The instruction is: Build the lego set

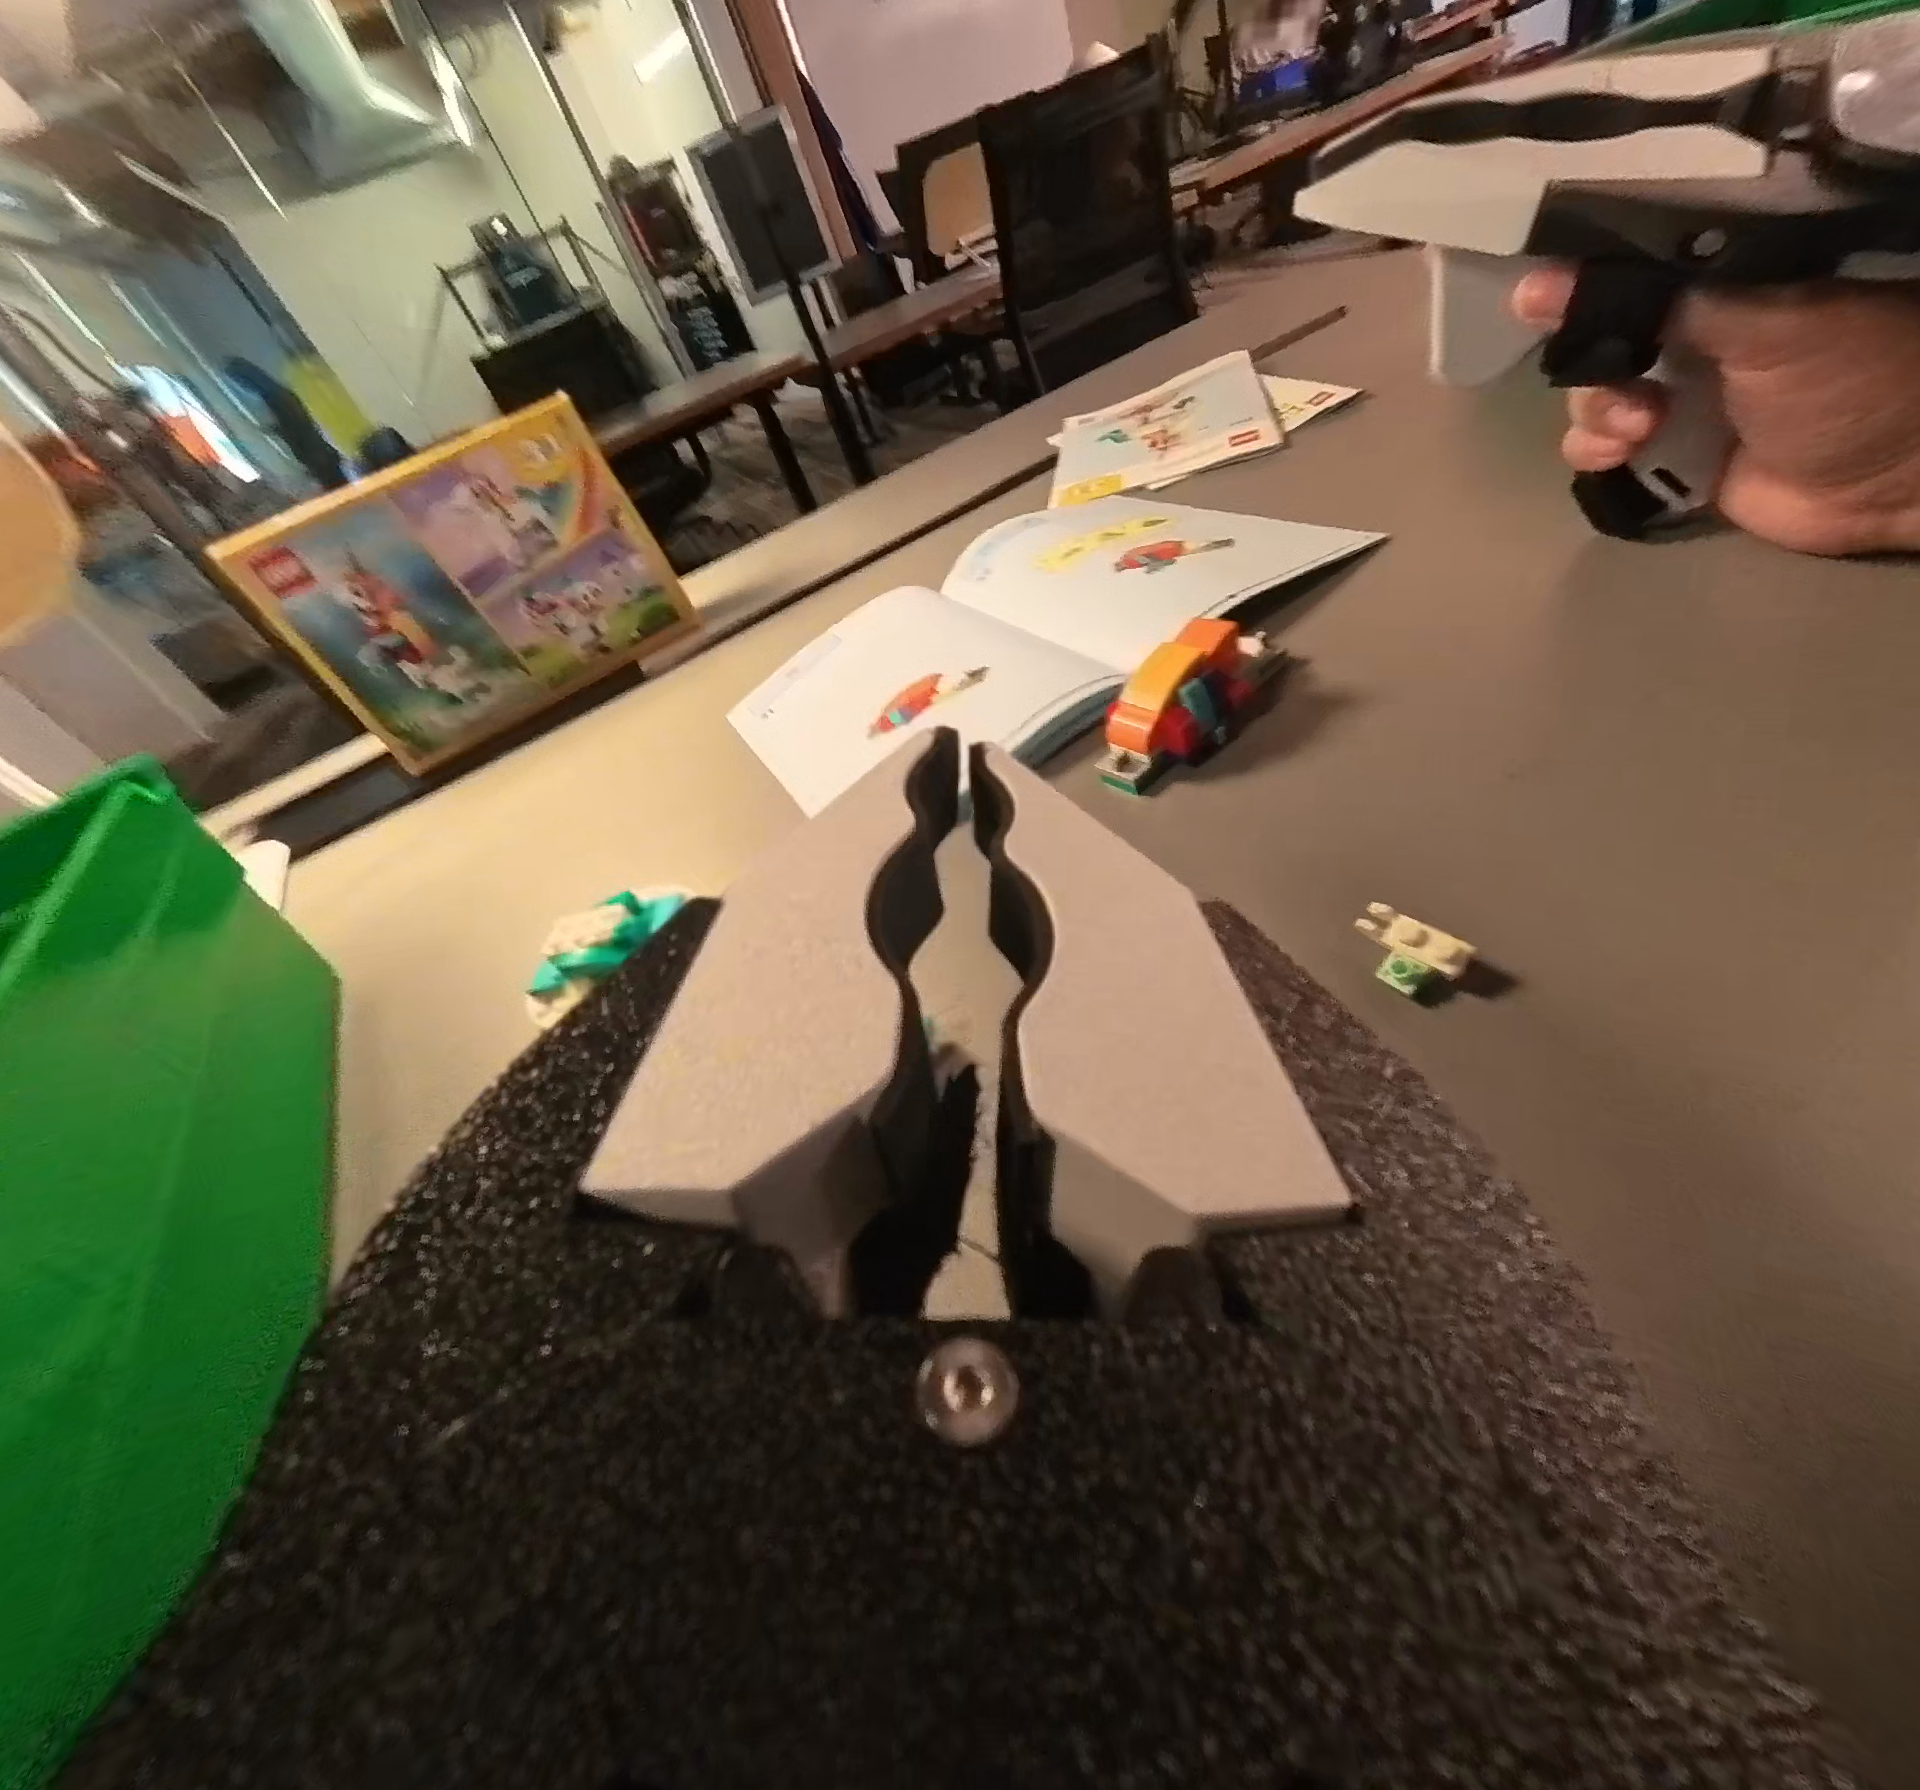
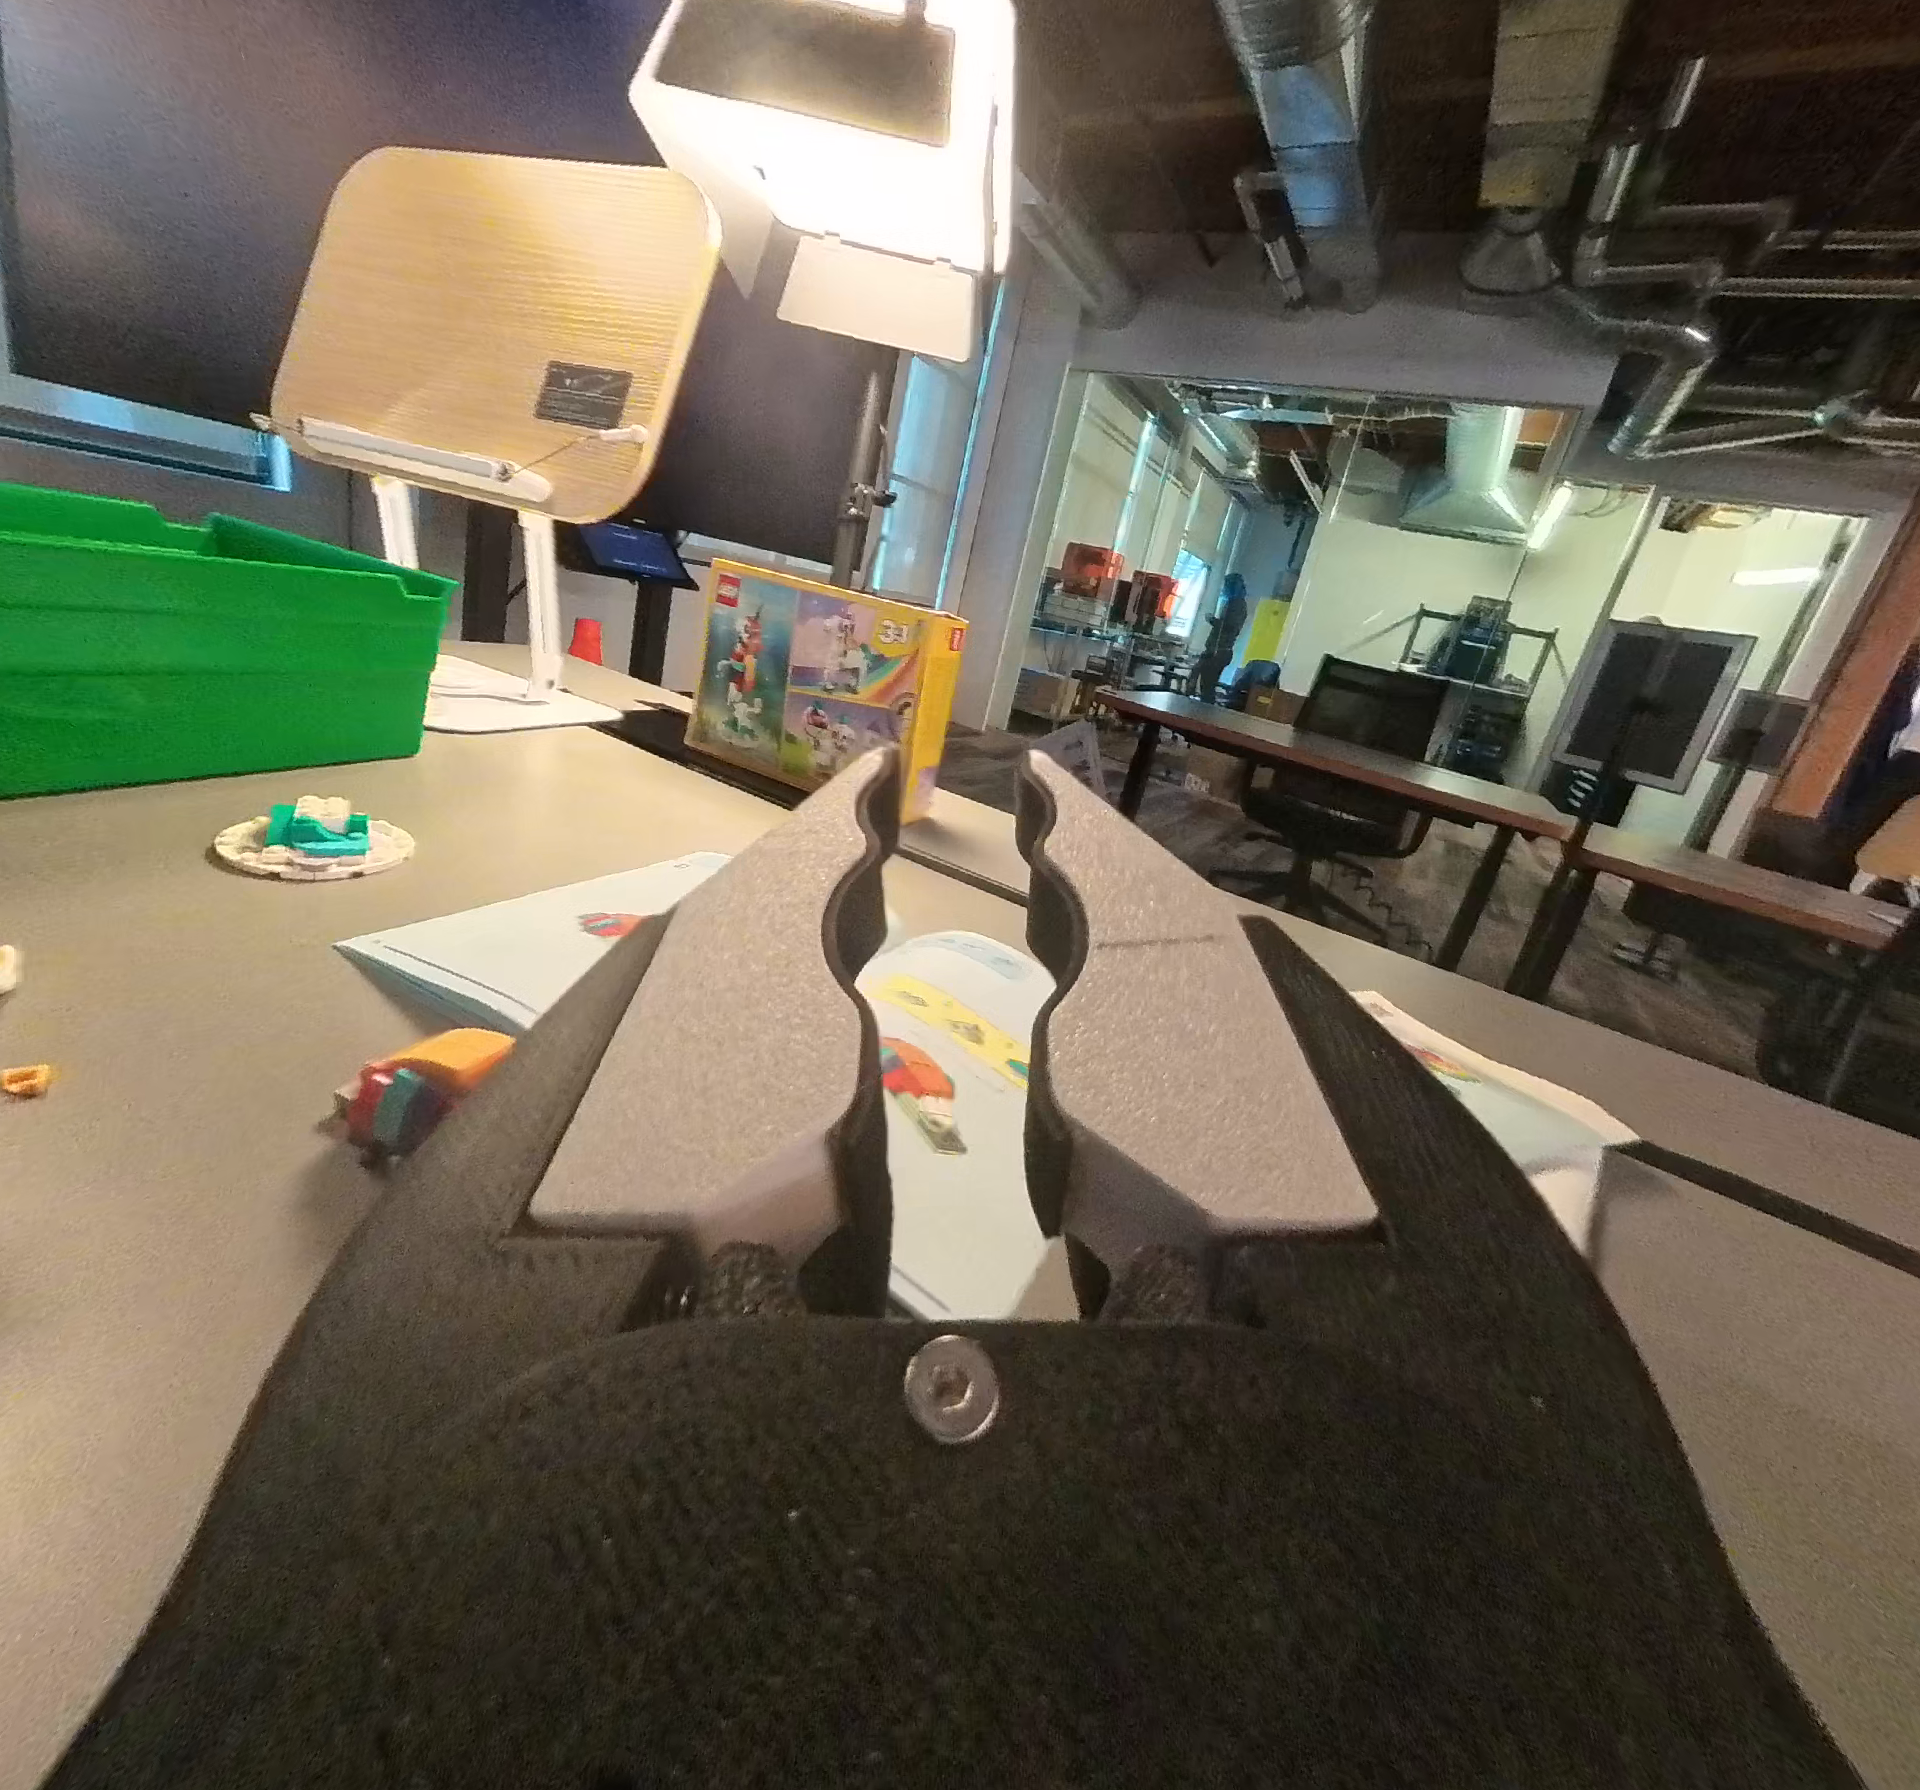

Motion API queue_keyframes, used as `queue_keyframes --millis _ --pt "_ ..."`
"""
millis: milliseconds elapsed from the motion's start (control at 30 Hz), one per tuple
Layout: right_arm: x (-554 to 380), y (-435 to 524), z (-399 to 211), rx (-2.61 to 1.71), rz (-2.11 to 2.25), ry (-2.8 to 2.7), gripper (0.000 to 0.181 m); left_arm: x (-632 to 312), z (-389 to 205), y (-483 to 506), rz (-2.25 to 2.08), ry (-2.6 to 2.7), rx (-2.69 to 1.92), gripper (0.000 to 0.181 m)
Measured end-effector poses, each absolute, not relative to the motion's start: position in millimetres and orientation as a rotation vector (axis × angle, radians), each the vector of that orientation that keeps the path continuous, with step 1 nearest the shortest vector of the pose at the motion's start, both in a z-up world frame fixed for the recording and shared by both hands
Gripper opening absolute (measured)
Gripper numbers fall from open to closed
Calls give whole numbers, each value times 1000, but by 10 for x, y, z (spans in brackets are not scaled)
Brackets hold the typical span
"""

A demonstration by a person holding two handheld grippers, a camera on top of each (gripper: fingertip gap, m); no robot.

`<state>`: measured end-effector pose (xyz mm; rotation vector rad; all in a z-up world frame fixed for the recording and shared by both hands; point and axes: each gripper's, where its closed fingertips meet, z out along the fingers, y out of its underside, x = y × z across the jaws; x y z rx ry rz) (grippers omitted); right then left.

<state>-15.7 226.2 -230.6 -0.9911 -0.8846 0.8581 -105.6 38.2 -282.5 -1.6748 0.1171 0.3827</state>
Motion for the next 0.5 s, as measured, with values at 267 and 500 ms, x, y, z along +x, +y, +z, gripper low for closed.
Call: queue_keyframes --millis 267,500 --pt "-243 713 -2700 -774 1481 -1717 34 -804 -2832 185 194 97 -1763 0" --pt "-220 352 -3353 -958 1300 -2239 46 -678 -2815 33 190 159 -1795 0"
